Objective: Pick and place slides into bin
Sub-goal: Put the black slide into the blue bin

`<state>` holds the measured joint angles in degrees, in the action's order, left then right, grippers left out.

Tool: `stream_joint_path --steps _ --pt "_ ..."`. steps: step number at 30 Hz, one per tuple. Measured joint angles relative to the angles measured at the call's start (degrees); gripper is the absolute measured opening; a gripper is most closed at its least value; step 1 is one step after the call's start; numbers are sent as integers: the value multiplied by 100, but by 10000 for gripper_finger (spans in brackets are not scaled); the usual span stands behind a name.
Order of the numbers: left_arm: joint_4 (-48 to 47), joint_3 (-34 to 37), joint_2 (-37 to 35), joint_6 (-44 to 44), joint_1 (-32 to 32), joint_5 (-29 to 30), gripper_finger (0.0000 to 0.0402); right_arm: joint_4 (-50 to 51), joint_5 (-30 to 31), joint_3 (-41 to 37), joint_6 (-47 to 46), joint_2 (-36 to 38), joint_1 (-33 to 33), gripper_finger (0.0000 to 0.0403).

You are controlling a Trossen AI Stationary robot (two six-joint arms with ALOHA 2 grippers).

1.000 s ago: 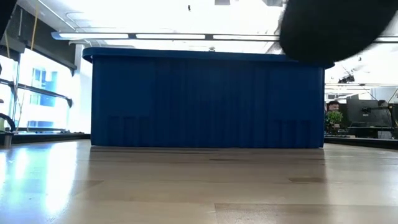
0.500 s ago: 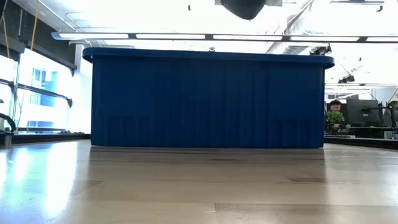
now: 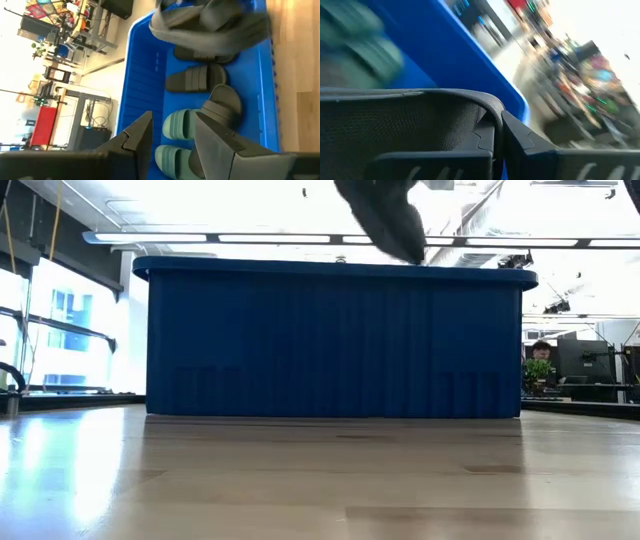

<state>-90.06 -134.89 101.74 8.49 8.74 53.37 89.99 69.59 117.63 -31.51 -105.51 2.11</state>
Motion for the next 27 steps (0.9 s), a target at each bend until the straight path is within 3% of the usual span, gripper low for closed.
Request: stream_joint_path --steps 10,17,27 --pt "2 0 -11 0 -9 9 127 -991 -623 -2103 235 -1 -1743 1" --pt "2 0 -11 7 -9 14 127 -2403 -2648 -2518 1751 1 -2408 36" --pt "4 0 -11 9 -9 -151 127 -3178 -4200 -2558 2262 8 -2765 125"
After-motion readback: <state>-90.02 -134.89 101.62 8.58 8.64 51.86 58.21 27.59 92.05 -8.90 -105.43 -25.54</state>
